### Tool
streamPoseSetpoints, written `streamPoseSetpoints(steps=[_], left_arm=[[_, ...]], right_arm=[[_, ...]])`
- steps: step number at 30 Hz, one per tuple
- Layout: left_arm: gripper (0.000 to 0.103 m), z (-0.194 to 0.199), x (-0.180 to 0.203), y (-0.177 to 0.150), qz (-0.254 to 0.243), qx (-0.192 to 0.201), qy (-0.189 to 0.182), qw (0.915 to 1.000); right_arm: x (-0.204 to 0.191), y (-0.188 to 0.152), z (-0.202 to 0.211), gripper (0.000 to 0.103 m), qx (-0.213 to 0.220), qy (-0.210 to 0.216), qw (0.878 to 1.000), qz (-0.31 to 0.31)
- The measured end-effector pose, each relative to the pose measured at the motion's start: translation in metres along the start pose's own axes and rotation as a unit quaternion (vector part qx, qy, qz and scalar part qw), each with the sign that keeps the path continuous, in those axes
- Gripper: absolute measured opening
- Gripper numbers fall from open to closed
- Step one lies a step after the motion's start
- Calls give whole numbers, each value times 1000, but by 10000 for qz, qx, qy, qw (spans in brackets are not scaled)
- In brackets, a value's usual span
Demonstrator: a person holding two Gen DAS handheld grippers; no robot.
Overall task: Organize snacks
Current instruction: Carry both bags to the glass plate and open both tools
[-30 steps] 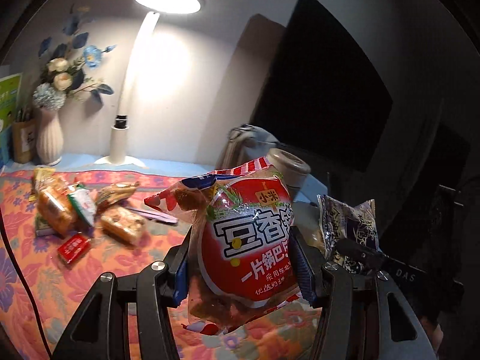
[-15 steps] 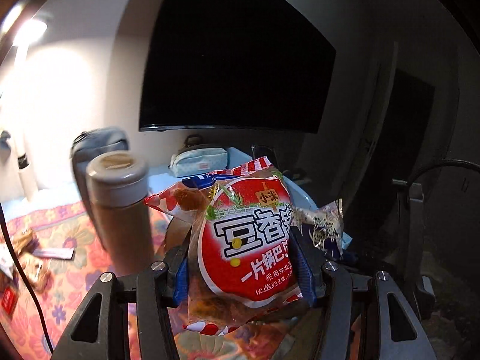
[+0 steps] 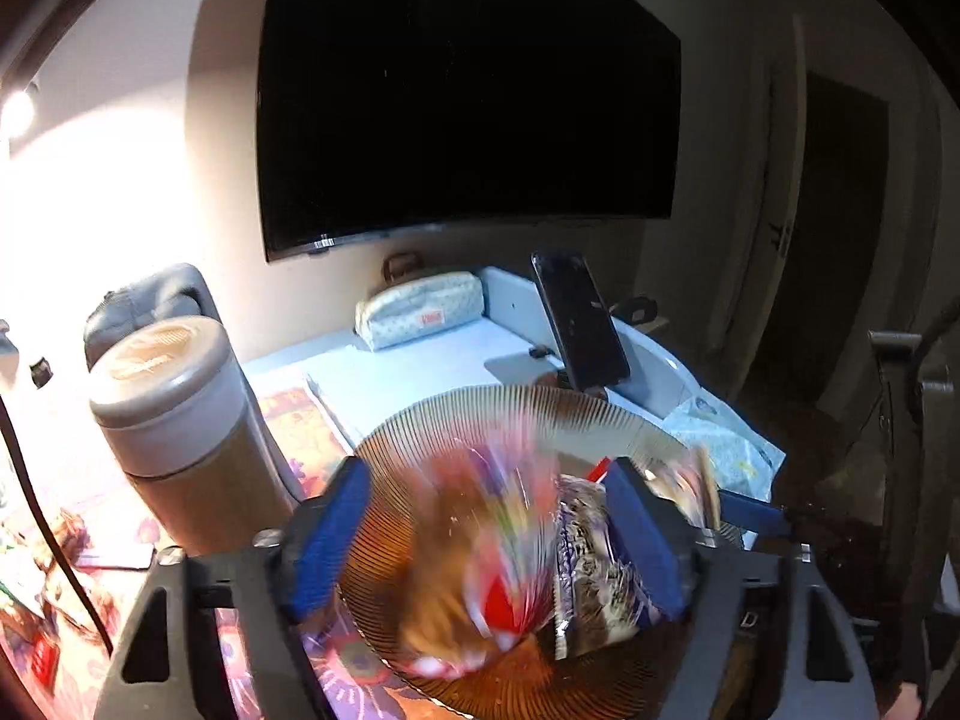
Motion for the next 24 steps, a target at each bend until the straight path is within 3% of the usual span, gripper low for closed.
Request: streamPoseSetpoints(steps=[10, 14, 19, 24], left_arm=[[80, 38, -21, -3, 5, 366, -125, 9993], [80, 59, -45, -10, 141, 347, -182, 9991], [80, 81, -104, -25, 754, 293, -109, 9967], [80, 102, -181, -46, 1367, 265, 506, 9890]], right_arm=[[-10, 1, 12, 73, 143, -25, 9999, 16], [-22, 2, 16, 73, 185, 448, 9988, -66], [-53, -3, 16, 73, 173, 556, 9980, 242], [-91, -11, 5, 73, 9, 906, 9949, 452]])
Point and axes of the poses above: each gripper's, at about its wrist camera, not at the fingertips, and z roughly against the way its jaws point, x to its right, y to its top, the point moved 3 cm from there along -z, roughly the way its jaws point, and after that the axes turned 14 degrees about y, right-handed, at the moved point
